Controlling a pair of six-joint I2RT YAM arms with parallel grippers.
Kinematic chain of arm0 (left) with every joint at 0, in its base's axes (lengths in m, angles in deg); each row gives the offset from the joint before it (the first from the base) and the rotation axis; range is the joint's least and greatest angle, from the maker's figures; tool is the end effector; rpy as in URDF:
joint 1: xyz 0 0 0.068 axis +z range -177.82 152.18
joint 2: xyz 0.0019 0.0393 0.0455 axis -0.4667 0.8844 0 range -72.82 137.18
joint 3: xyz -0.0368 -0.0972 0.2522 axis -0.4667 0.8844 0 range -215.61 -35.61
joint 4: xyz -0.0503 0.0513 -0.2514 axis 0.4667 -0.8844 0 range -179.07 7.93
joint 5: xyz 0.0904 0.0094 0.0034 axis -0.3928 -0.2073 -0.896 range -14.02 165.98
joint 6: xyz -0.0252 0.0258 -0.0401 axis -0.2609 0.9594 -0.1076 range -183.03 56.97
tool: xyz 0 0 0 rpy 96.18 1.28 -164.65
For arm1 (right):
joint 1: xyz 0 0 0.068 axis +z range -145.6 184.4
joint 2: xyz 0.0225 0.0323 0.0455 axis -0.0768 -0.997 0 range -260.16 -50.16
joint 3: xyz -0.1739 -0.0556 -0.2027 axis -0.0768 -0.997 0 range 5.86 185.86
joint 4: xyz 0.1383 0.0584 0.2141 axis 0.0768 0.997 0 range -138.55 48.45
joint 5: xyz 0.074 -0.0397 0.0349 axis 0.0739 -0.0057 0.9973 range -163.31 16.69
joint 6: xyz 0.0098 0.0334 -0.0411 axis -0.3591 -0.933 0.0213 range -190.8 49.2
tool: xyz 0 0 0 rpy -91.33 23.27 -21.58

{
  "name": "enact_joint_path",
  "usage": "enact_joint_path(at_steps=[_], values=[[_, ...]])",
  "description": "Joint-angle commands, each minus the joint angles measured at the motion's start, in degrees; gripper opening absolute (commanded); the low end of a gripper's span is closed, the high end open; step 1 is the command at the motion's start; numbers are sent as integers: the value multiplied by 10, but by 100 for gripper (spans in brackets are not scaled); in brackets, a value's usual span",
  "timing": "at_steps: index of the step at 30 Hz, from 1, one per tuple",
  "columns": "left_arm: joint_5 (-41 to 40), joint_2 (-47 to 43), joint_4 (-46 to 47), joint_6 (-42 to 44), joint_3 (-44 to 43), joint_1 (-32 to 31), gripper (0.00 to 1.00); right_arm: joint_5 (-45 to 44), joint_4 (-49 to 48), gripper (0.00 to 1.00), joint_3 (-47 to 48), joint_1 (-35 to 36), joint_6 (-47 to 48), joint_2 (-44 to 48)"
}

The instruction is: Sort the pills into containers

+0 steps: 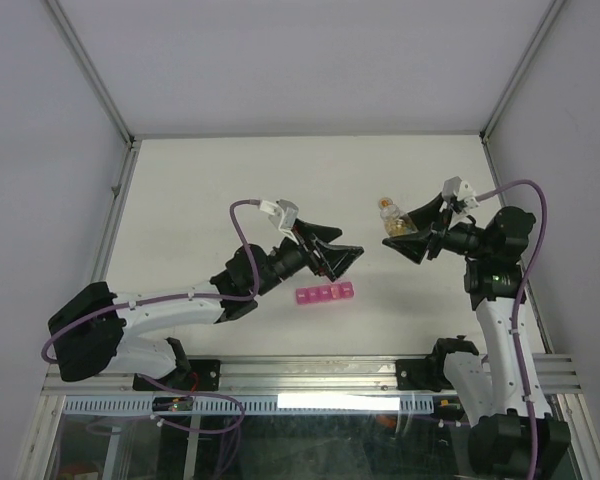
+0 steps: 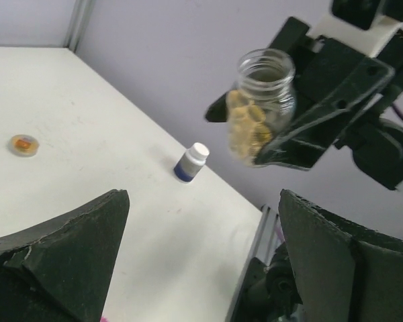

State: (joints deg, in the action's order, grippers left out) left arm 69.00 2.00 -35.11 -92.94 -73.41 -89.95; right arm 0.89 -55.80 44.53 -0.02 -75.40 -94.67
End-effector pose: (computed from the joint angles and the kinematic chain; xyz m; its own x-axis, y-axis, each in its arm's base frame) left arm 0.1397 -0.2547 0.2875 -0.3397 -0.4164 -0.8433 0.7523 0.4179 -0.5094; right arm 0.1674 0.0214 0.3355 -0.0509 0.0258 -0.9984 -0.9370 0.3447 0.0566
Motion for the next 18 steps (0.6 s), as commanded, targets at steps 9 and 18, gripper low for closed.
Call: enact_joint_path(at_steps=[9, 18], values=[[134, 148, -241, 62, -181, 92, 95, -3, -20, 1, 18, -49, -4, 34], [69, 407, -518, 140, -546, 125, 65, -216, 34, 0, 24, -97, -54, 48]])
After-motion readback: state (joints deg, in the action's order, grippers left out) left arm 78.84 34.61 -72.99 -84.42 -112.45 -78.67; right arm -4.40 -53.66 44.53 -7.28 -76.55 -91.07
